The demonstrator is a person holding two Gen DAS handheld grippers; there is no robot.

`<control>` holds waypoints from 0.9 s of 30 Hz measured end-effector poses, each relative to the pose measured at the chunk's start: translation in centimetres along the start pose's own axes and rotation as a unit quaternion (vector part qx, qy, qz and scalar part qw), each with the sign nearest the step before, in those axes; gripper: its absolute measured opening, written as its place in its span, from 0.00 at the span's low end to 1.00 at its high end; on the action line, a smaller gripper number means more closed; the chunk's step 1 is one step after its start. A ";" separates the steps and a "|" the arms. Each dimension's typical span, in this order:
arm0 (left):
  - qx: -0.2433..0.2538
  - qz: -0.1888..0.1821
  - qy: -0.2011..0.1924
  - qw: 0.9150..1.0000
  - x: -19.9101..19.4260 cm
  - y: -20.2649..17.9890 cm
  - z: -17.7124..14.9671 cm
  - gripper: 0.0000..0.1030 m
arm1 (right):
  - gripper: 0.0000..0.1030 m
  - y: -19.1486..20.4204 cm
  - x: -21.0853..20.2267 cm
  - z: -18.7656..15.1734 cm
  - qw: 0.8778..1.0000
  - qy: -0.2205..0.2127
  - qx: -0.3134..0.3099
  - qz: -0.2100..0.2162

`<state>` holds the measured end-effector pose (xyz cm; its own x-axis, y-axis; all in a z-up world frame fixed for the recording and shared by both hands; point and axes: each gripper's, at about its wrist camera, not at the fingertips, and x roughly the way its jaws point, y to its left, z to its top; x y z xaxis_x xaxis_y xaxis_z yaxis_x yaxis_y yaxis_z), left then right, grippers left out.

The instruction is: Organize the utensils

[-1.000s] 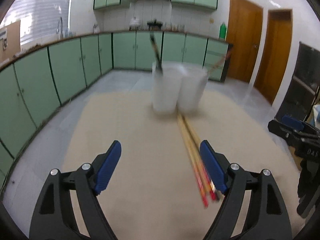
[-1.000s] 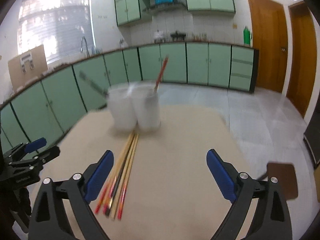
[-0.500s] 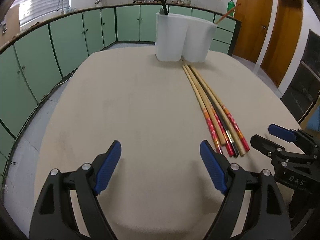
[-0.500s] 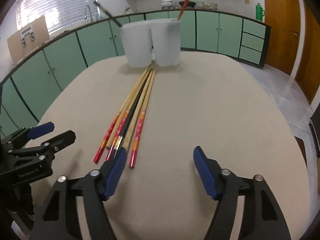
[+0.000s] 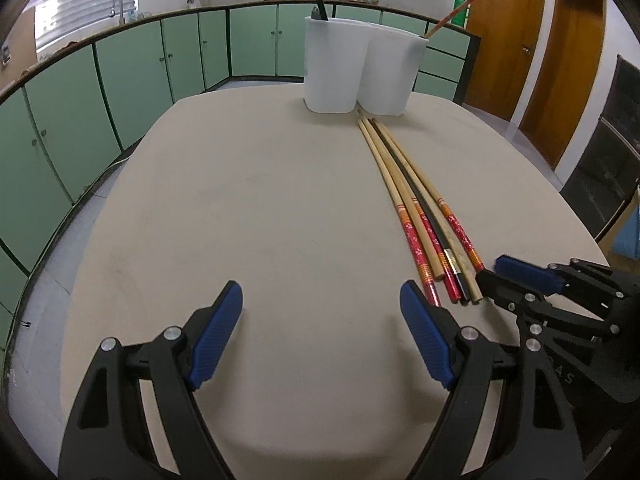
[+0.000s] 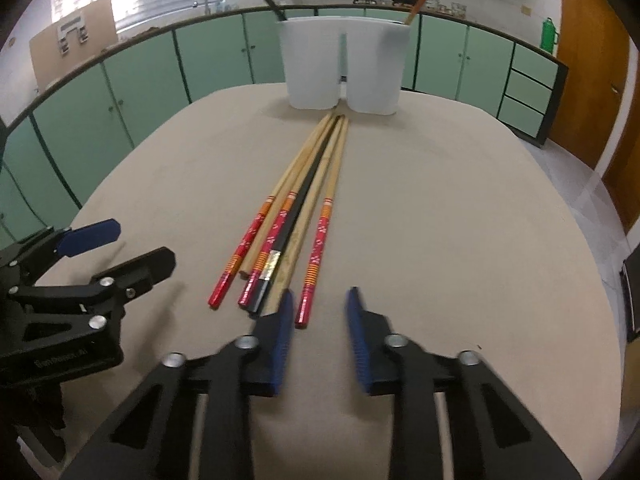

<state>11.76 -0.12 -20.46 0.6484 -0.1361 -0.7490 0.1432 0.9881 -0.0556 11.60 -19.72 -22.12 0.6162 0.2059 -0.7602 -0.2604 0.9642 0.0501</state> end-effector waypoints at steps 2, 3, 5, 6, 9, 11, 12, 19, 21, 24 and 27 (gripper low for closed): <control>0.002 -0.002 0.001 1.000 0.0 -0.3 -0.1 0.76 | 0.08 -0.1 0.0 0.0 1.000 0.000 0.000 0.004; 0.003 -0.003 0.001 1.000 0.1 -0.4 -0.2 0.76 | 0.08 -0.2 -0.1 0.0 1.000 -0.001 0.003 0.007; 0.003 -0.007 0.002 1.000 0.1 -0.7 -0.2 0.76 | 0.07 -0.7 -0.2 -0.1 1.000 -0.002 0.014 0.011; 0.005 -0.010 0.002 1.000 0.1 -0.9 -0.2 0.76 | 0.07 -0.9 -0.2 -0.1 1.000 -0.003 0.021 0.011; 0.011 -0.018 0.003 1.000 0.0 -1.6 -0.3 0.76 | 0.06 -1.7 -0.5 -0.4 1.000 -0.005 0.028 0.000; 0.017 -0.024 0.005 1.000 0.1 -2.2 -0.4 0.76 | 0.06 -2.2 -0.6 -0.5 1.000 -0.005 0.029 -0.009; 0.019 -0.026 0.007 0.999 0.2 -2.4 -0.5 0.76 | 0.06 -2.4 -0.6 -0.5 0.999 -0.005 0.030 -0.011; 0.026 -0.015 0.029 0.999 1.4 -3.6 -0.4 0.75 | 0.06 -3.5 -0.6 -0.7 0.999 -0.005 0.042 -0.006; 0.026 -0.009 0.030 0.999 1.6 -3.7 -0.4 0.74 | 0.06 -3.5 -0.6 -0.7 0.999 -0.004 0.042 -0.005; 0.024 -0.003 0.031 0.999 2.0 -3.7 0.0 0.72 | 0.06 -3.7 -0.6 -0.8 0.999 -0.004 0.047 0.000; 0.023 0.002 0.030 0.999 2.1 -3.8 0.0 0.68 | 0.06 -3.8 -0.6 -0.8 0.999 -0.004 0.049 0.003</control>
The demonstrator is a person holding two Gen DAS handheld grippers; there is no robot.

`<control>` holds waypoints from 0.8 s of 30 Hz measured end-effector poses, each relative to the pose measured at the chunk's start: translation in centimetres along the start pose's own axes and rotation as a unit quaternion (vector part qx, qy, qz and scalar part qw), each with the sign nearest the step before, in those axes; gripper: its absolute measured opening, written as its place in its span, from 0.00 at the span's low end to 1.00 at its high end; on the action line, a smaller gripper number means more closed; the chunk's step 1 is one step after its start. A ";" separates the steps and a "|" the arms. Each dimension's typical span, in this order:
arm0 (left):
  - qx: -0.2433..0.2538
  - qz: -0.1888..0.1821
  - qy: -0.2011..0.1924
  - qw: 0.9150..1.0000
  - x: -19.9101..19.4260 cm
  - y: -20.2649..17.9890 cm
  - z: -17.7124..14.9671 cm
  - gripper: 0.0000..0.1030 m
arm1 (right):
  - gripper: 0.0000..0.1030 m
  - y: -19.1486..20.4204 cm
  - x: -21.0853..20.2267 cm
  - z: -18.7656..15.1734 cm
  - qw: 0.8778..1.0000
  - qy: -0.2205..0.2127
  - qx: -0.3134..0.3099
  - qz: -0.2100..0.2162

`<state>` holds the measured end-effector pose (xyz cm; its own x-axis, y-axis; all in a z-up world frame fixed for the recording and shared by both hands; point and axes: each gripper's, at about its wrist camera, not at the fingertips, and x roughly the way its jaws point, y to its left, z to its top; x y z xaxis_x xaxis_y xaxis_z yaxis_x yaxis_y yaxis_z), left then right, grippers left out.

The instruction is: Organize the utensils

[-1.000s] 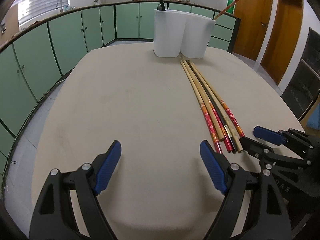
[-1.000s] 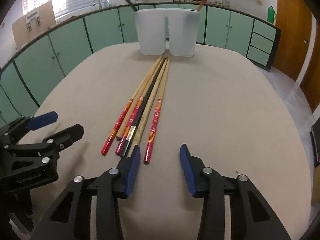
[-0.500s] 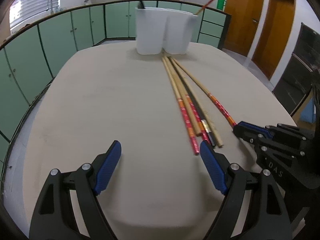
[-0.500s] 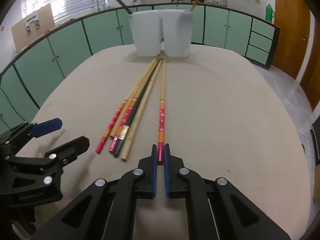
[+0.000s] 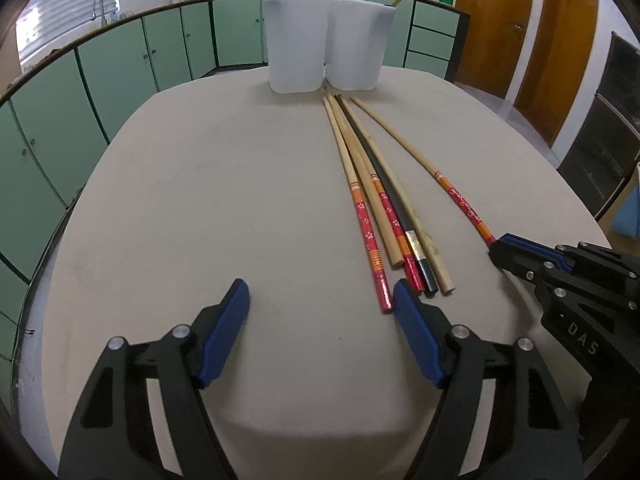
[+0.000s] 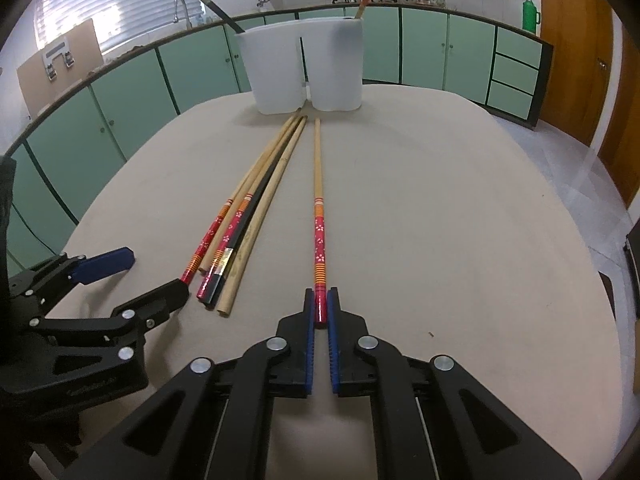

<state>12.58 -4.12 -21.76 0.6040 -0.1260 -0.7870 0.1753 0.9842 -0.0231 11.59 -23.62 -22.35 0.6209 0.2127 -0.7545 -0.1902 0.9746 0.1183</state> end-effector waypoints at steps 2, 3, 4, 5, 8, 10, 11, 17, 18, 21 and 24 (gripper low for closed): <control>0.000 0.000 -0.001 1.000 0.0 0.0 0.0 0.64 | 0.06 0.0 0.0 0.0 1.000 0.000 -0.001 0.000; 0.000 0.000 -0.001 1.000 0.0 -0.1 0.0 0.62 | 0.06 0.0 0.0 0.0 1.000 0.000 0.000 0.000; -0.001 0.000 -0.002 1.000 0.0 -0.1 0.0 0.61 | 0.06 0.0 0.0 0.0 1.000 0.000 -0.001 0.000; -0.002 0.001 -0.003 1.000 0.0 -0.1 0.0 0.57 | 0.06 0.0 0.0 0.0 1.000 0.000 -0.001 -0.001; -0.003 0.001 -0.006 1.000 -0.2 -0.1 0.0 0.43 | 0.06 0.1 0.0 0.0 1.000 0.001 -0.005 -0.005; -0.004 0.002 -0.007 1.000 -0.1 -0.2 0.1 0.34 | 0.06 0.2 0.1 0.0 1.000 0.001 -0.008 -0.008; -0.005 0.002 -0.008 1.000 -0.2 -0.1 0.1 0.27 | 0.06 0.2 0.1 0.0 1.000 0.001 -0.009 -0.010; 0.003 -0.002 -0.008 1.000 -0.2 -0.6 0.0 0.05 | 0.06 0.4 0.1 0.0 1.000 0.001 -0.012 -0.013; 0.004 0.000 -0.008 1.000 -0.1 -0.7 0.0 0.05 | 0.06 0.4 0.1 0.0 1.000 0.001 -0.010 -0.011; 0.002 -0.002 -0.009 1.000 -0.3 -0.7 -0.1 0.05 | 0.06 0.3 0.1 0.0 1.000 0.000 -0.008 -0.009; -0.002 -0.006 -0.012 1.000 -0.5 -0.5 -0.1 0.05 | 0.06 0.4 0.0 0.0 1.000 -0.004 -0.009 -0.008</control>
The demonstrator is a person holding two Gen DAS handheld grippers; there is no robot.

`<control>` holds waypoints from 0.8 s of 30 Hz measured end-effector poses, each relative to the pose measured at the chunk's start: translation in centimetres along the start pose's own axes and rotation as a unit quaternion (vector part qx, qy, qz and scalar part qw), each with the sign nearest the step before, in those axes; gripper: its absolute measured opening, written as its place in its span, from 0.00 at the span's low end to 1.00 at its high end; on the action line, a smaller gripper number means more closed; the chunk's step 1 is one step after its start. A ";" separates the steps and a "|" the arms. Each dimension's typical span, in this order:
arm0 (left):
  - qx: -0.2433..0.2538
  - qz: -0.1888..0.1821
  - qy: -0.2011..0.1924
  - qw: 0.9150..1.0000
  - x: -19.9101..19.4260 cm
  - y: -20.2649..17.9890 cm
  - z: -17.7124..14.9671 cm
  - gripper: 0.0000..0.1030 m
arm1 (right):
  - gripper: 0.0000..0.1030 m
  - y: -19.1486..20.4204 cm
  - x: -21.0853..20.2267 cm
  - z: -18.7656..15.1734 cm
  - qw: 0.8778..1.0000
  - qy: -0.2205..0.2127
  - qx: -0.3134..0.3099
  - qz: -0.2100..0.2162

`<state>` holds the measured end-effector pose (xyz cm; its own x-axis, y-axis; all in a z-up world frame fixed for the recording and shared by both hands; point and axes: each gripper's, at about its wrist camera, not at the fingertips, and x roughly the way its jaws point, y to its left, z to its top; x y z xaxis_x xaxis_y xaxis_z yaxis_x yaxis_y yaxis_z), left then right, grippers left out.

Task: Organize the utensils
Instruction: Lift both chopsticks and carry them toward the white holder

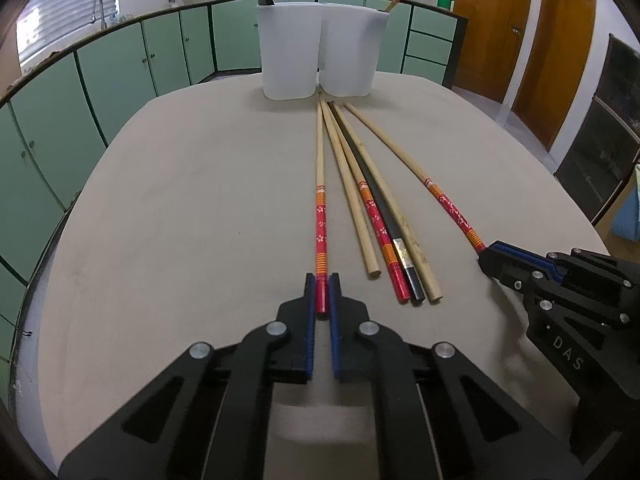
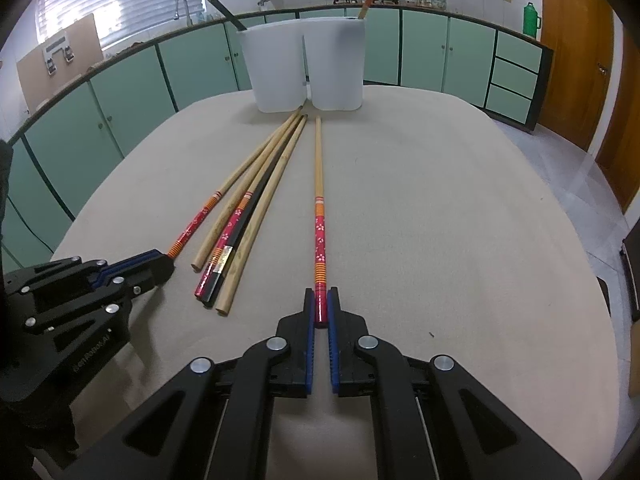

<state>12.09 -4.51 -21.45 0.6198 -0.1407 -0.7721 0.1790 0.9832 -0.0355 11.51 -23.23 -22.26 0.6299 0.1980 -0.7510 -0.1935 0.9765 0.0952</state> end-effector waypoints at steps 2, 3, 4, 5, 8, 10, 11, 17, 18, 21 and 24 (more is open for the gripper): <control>0.002 0.001 -0.006 1.000 -0.5 0.1 0.0 0.05 | 0.06 -0.2 -0.4 -0.1 1.000 -0.005 0.009 0.010; 0.008 0.005 -0.012 1.000 -1.0 0.0 0.1 0.05 | 0.06 -0.4 -0.6 -0.1 1.000 -0.009 0.013 0.013; 0.011 0.007 -0.017 1.000 -1.4 0.0 0.1 0.05 | 0.06 -0.5 -0.9 0.0 1.000 -0.011 0.013 0.013; 0.012 0.007 -0.021 1.000 -1.7 0.1 0.2 0.05 | 0.06 -0.6 -1.2 0.1 1.000 -0.014 0.013 0.013; 0.012 0.010 -0.036 0.999 -3.2 0.6 0.9 0.05 | 0.06 -0.9 -2.2 0.7 1.000 -0.026 0.013 0.012; 0.016 0.014 -0.051 0.998 -4.4 0.8 1.4 0.05 | 0.06 -1.1 -3.1 1.4 0.999 -0.036 0.010 0.010; 0.018 0.014 -0.058 0.998 -5.0 0.8 1.7 0.05 | 0.06 -1.1 -3.4 1.7 0.999 -0.040 0.008 0.008; 0.023 0.014 -0.108 0.994 -8.6 1.0 4.0 0.05 | 0.06 -1.0 -6.2 4.0 0.997 -0.073 -0.005 -0.001; 0.024 0.013 -0.115 0.993 -9.1 1.1 4.4 0.05 | 0.06 -1.0 -6.7 4.4 0.997 -0.078 -0.008 -0.002; 0.029 0.010 -0.140 0.990 -10.6 1.1 5.7 0.05 | 0.06 -0.8 -8.2 5.5 0.995 -0.097 -0.014 -0.005; 0.031 0.001 -0.162 0.986 -12.0 1.1 7.1 0.05 | 0.06 -0.6 -9.6 6.7 0.993 -0.115 -0.022 -0.003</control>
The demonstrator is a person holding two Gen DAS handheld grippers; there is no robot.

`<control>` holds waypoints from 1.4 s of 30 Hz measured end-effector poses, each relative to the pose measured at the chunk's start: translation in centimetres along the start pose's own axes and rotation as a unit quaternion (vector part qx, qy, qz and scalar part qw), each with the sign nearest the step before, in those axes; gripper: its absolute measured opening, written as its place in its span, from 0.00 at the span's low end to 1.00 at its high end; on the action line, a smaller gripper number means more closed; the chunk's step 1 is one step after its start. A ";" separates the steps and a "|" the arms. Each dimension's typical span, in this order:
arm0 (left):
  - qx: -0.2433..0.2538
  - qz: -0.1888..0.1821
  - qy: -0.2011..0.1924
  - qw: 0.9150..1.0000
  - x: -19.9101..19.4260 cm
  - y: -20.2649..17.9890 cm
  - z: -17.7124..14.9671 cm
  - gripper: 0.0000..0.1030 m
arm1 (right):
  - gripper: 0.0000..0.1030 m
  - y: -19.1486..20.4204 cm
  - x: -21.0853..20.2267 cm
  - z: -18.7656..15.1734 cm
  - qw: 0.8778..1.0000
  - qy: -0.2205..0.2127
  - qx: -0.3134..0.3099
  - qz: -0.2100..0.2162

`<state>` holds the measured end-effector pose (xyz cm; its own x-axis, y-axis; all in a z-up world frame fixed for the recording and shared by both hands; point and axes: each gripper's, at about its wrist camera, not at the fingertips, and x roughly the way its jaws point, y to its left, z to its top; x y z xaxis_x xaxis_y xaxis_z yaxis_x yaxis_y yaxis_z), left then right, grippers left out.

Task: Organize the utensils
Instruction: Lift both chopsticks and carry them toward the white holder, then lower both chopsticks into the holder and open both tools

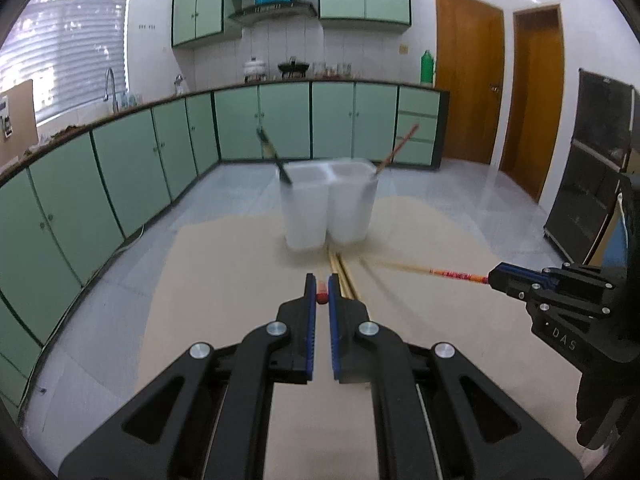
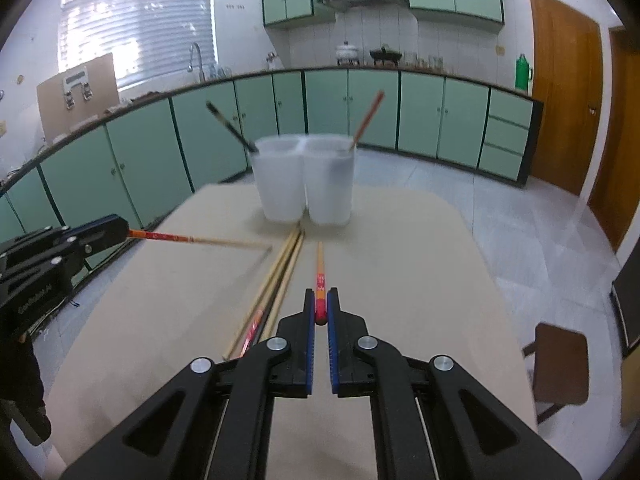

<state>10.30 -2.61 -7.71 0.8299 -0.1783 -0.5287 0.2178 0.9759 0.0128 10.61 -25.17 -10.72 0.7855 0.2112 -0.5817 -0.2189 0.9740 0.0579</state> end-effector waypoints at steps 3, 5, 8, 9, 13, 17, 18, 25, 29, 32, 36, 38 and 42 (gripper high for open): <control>0.001 -0.004 -0.016 1.000 -0.7 0.2 1.2 0.05 | 0.06 0.1 -1.0 1.5 1.000 -0.015 -0.005 0.006; 0.002 -0.008 -0.027 1.000 -0.9 0.3 2.2 0.05 | 0.06 0.3 -1.5 2.4 1.000 -0.025 -0.011 0.005; 0.002 -0.014 -0.037 0.999 -1.0 0.3 3.4 0.05 | 0.06 0.7 -2.3 3.9 0.999 -0.041 -0.024 0.003; 0.003 -0.017 -0.040 0.999 -1.1 0.3 3.7 0.05 | 0.06 0.8 -2.5 4.4 0.998 -0.046 -0.030 0.003; 0.006 -0.026 -0.051 0.998 -1.0 0.2 5.1 0.05 | 0.06 1.3 -2.9 6.2 0.997 -0.059 -0.044 0.006; 0.003 -0.037 -0.057 0.998 -0.8 0.2 6.1 0.05 | 0.06 1.6 -3.2 7.8 0.996 -0.069 -0.053 0.011; 0.004 -0.038 -0.059 0.998 -0.8 0.2 6.4 0.05 | 0.06 1.8 -3.2 8.2 0.996 -0.071 -0.057 0.012; 0.013 -0.040 -0.088 0.995 -1.2 0.2 9.1 0.05 | 0.05 1.8 -3.1 11.7 0.993 -0.082 -0.069 0.040; 0.017 -0.041 -0.109 0.993 -1.3 0.4 11.4 0.05 | 0.05 1.4 -2.9 14.9 0.991 -0.097 -0.075 0.048; 0.020 -0.040 -0.124 0.991 -1.3 0.4 13.3 0.05 | 0.05 0.8 -2.7 17.6 0.990 -0.114 -0.068 0.056; 0.018 -0.042 -0.145 0.988 -1.1 0.6 16.1 0.05 | 0.05 -0.3 -2.1 21.3 0.986 -0.150 -0.048 0.055; 0.022 -0.035 -0.158 0.987 -0.9 0.7 17.4 0.05 | 0.05 -0.8 -1.6 22.8 0.984 -0.162 -0.040 0.056; 0.020 -0.028 -0.165 0.986 0.9 1.0 19.4 0.05 | 0.05 -1.6 0.1 25.2 0.981 -0.185 -0.024 0.055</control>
<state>21.20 -4.20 8.30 0.9365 -0.2698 -0.2239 0.2831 0.9586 0.0292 25.60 -24.66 9.54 0.9099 0.3393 -0.2386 -0.3347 0.9404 0.0606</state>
